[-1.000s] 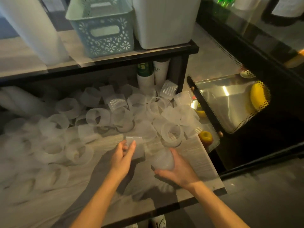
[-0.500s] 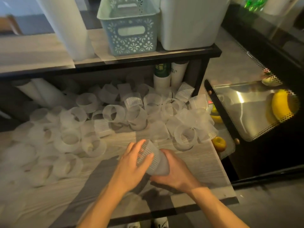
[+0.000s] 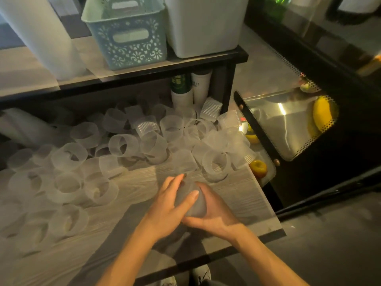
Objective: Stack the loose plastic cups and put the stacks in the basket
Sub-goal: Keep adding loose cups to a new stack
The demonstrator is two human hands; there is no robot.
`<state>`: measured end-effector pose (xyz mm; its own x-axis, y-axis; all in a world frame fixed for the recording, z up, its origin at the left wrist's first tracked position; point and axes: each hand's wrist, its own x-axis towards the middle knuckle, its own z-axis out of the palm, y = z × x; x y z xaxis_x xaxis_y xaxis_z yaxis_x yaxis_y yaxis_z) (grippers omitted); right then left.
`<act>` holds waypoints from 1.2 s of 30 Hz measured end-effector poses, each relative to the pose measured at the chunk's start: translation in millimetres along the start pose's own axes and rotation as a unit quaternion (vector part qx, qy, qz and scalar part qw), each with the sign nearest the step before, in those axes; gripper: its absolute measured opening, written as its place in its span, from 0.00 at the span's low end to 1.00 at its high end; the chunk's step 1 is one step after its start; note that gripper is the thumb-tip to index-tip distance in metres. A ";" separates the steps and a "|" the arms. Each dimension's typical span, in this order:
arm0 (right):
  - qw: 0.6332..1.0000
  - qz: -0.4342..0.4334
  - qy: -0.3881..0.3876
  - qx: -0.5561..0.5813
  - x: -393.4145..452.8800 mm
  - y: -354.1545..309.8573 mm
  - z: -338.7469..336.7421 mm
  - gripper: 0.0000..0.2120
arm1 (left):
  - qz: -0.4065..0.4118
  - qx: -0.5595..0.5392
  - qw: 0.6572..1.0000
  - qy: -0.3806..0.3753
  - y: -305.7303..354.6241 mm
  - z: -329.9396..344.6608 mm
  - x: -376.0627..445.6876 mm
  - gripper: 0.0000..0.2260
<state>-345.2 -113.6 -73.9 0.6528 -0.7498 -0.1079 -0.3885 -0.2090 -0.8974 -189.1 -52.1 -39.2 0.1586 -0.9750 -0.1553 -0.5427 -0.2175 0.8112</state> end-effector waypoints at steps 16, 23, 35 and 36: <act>0.979 0.151 0.133 -0.015 -31.6 33.8 -49.9 0.43 | 0.090 0.199 0.971 0.095 41.6 54.1 106.0 0.38; 0.965 0.206 0.161 -0.010 -52.2 51.7 -55.4 0.43 | 0.085 0.323 0.934 0.126 30.6 73.0 127.5 0.39; 0.980 0.159 0.108 -0.047 -26.6 38.0 -49.2 0.42 | 0.040 -0.088 0.964 0.248 15.8 2.6 73.9 0.30; 0.982 0.151 0.102 -0.050 -23.7 34.4 -46.2 0.42 | 0.037 -0.114 0.962 0.245 15.8 -2.6 67.1 0.29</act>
<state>-404.1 -132.0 -82.4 0.3578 -0.8952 -0.2656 -0.6124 -0.0102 -0.7905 -184.9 -120.9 -35.3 0.5257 -0.8379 0.1471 -0.3815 -0.0777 0.9211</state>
